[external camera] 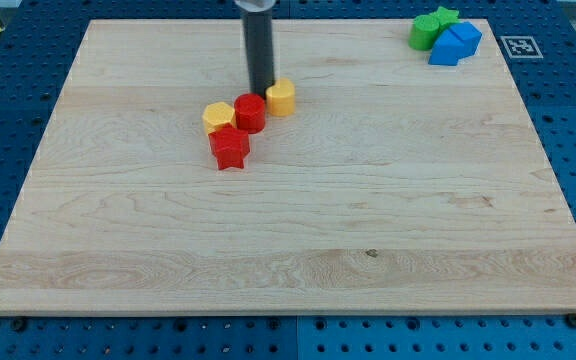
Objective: Move the yellow heart to the left
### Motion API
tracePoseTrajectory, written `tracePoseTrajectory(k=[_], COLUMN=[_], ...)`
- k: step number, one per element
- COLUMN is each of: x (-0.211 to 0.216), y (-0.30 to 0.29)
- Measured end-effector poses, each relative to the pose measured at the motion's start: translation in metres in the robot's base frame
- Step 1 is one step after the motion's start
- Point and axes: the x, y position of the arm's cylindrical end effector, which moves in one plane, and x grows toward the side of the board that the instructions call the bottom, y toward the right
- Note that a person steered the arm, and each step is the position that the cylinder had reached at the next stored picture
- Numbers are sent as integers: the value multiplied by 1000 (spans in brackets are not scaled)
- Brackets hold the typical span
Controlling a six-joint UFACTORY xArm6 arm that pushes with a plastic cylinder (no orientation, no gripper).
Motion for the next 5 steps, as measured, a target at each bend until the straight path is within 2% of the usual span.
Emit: tracePoseTrajectory(k=[2,4,5], x=[59,58,46], y=[14,50,40])
